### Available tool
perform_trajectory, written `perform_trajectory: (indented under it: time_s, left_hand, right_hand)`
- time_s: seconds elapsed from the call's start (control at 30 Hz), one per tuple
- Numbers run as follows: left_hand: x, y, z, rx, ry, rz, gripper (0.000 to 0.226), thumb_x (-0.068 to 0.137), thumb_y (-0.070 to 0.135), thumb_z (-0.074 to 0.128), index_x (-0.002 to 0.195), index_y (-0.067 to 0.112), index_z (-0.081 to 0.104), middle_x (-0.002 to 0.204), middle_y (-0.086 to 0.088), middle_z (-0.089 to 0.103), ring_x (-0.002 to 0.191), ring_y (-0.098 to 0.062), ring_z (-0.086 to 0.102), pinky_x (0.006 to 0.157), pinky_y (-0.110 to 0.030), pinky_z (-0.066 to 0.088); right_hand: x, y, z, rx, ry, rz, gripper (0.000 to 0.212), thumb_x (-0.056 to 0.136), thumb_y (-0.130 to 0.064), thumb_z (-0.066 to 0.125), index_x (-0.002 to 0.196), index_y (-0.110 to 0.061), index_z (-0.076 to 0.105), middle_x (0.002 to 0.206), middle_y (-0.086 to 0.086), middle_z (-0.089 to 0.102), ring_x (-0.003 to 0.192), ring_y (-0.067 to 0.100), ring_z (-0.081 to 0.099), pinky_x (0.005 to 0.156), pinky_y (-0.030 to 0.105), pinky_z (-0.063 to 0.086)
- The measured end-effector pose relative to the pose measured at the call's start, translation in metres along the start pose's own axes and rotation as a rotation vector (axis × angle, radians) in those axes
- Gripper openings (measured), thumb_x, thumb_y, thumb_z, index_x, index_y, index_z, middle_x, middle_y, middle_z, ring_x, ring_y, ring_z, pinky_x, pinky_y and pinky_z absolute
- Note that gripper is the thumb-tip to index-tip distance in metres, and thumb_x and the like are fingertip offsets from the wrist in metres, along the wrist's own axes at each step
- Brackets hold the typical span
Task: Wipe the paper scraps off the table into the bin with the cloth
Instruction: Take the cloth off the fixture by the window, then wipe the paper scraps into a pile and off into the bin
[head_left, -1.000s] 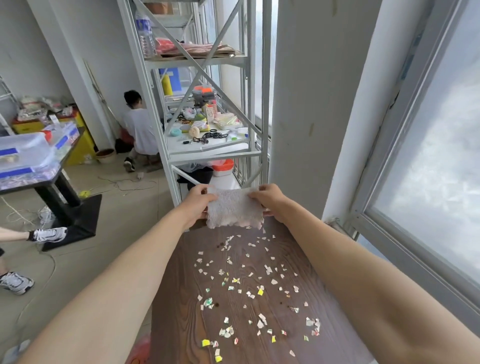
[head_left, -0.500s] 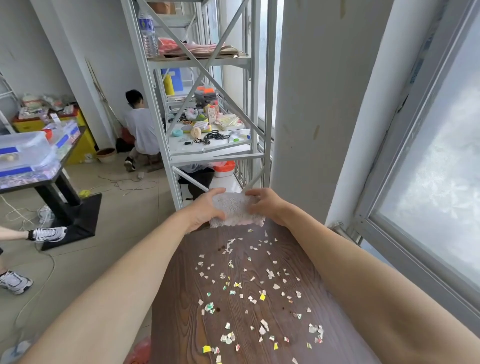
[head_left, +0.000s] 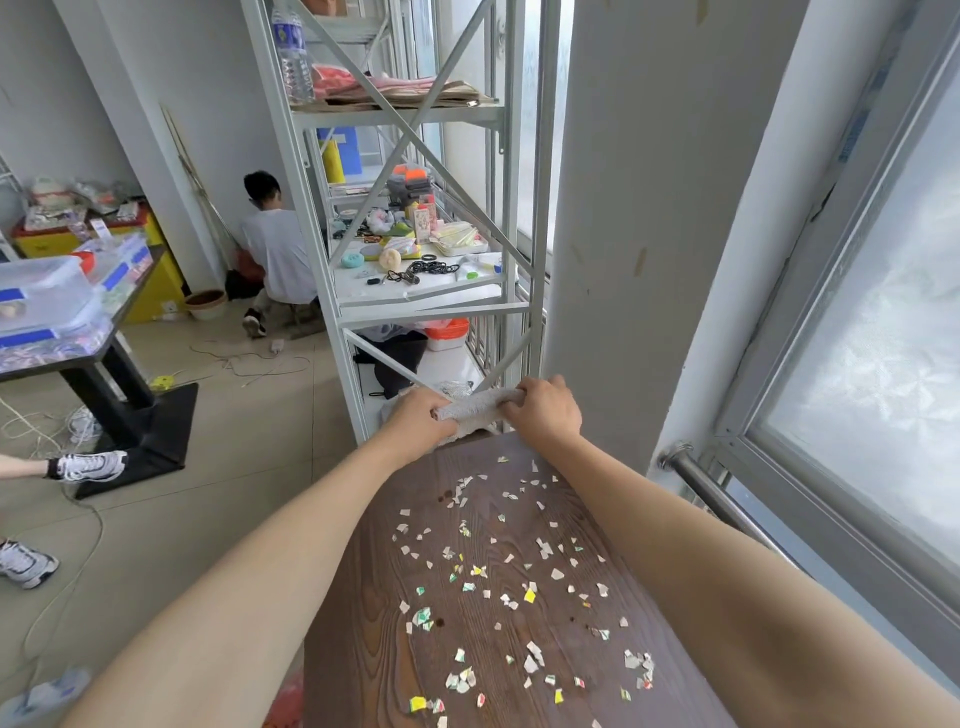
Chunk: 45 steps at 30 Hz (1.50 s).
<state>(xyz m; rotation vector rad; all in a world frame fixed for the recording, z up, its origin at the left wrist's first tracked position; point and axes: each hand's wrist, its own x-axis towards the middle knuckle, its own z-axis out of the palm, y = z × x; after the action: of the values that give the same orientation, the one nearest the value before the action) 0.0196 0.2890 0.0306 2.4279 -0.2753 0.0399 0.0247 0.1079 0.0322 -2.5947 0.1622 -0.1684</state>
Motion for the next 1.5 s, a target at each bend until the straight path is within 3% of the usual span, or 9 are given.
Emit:
perform_trajectory:
  time_s: [0.03, 0.17, 0.27, 0.33, 0.47, 0.6, 0.83, 1.1, 1.5]
  left_hand:
    - [0.001, 0.002, 0.004, -0.06, 0.027, 0.001, 0.022, 0.076, 0.01, 0.062, 0.091, -0.005, 0.068, 0.07, 0.0, 0.043, 0.068, -0.016, 0.042, 0.062, -0.026, 0.027]
    - [0.0, 0.01, 0.014, -0.092, 0.054, 0.094, 0.013, 0.076, 0.005, 0.056, 0.065, 0.011, 0.057, 0.062, 0.006, 0.04, 0.061, -0.014, 0.039, 0.058, -0.028, 0.026]
    - [0.004, 0.009, 0.028, 0.035, 0.103, 0.148, 0.01, 0.082, 0.013, 0.057, 0.081, 0.019, 0.065, 0.074, 0.006, 0.052, 0.078, -0.018, 0.053, 0.065, -0.028, 0.034]
    - [0.007, 0.003, 0.039, 0.065, 0.064, 0.16, 0.028, 0.083, 0.015, 0.058, 0.108, 0.023, 0.067, 0.097, 0.002, 0.06, 0.095, -0.017, 0.057, 0.076, -0.025, 0.04]
    - [0.003, -0.005, 0.061, -0.011, -0.091, 0.161, 0.062, 0.076, 0.029, 0.072, 0.134, 0.023, 0.051, 0.131, 0.003, 0.049, 0.119, -0.013, 0.048, 0.102, -0.028, 0.038]
    - [-0.001, -0.02, 0.091, -0.094, -0.211, 0.108, 0.072, 0.071, 0.037, 0.078, 0.136, 0.019, 0.049, 0.134, 0.005, 0.047, 0.119, -0.009, 0.047, 0.106, -0.024, 0.034]
    - [0.006, -0.058, 0.148, -0.084, -0.099, -0.105, 0.042, 0.091, 0.027, 0.056, 0.132, 0.018, 0.053, 0.126, 0.0, 0.053, 0.098, -0.015, 0.059, 0.094, -0.035, 0.047]
    - [0.014, -0.109, 0.177, 0.017, -0.06, -0.289, 0.043, 0.093, 0.022, 0.052, 0.135, 0.016, 0.05, 0.13, -0.003, 0.053, 0.12, -0.021, 0.051, 0.102, -0.038, 0.042]
    - [-0.02, -0.217, 0.171, 0.285, 0.233, -0.527, 0.044, 0.089, 0.01, 0.054, 0.133, 0.013, 0.052, 0.139, -0.005, 0.05, 0.125, -0.029, 0.044, 0.105, -0.043, 0.038]
  right_hand:
    - [-0.001, -0.002, 0.003, 0.055, 0.036, 0.05, 0.042, 0.084, -0.036, 0.059, 0.117, -0.009, 0.053, 0.117, 0.014, 0.053, 0.106, 0.036, 0.059, 0.086, 0.038, 0.047]
    - [0.004, -0.013, 0.012, 0.606, -0.063, 0.391, 0.058, 0.084, -0.039, 0.065, 0.118, 0.004, 0.044, 0.103, 0.018, 0.067, 0.09, 0.035, 0.07, 0.078, 0.041, 0.058]
    - [0.01, -0.014, 0.023, 1.096, -0.192, 0.544, 0.048, 0.091, -0.034, 0.052, 0.115, 0.007, 0.058, 0.093, 0.021, 0.073, 0.078, 0.032, 0.073, 0.062, 0.037, 0.061]
    - [0.012, -0.012, 0.03, 1.184, -0.224, 0.558, 0.048, 0.092, -0.04, 0.048, 0.109, 0.002, 0.063, 0.099, 0.021, 0.072, 0.084, 0.033, 0.072, 0.07, 0.041, 0.061]
    - [0.013, 0.005, 0.046, 1.104, -0.232, 0.603, 0.027, 0.083, -0.027, 0.068, 0.095, -0.002, 0.066, 0.08, 0.017, 0.068, 0.069, 0.027, 0.067, 0.067, 0.038, 0.059]
    - [0.017, 0.038, 0.074, 1.05, -0.189, 0.652, 0.029, 0.085, -0.004, 0.065, 0.113, 0.002, 0.063, 0.105, 0.021, 0.067, 0.083, 0.027, 0.064, 0.084, 0.04, 0.058]
    - [0.039, 0.103, 0.127, 0.736, -0.195, 0.653, 0.03, 0.085, -0.013, 0.062, 0.113, -0.002, 0.067, 0.113, 0.017, 0.07, 0.104, 0.031, 0.067, 0.097, 0.041, 0.053]
    - [0.082, 0.159, 0.136, 0.335, -0.179, 0.459, 0.025, 0.09, -0.013, 0.047, 0.101, -0.002, 0.065, 0.1, 0.018, 0.065, 0.091, 0.032, 0.059, 0.076, 0.03, 0.045]
    - [0.128, 0.219, 0.185, -0.307, -0.115, 0.162, 0.049, 0.091, 0.0, 0.042, 0.14, -0.005, 0.04, 0.124, 0.02, 0.052, 0.113, 0.04, 0.057, 0.089, 0.046, 0.049]
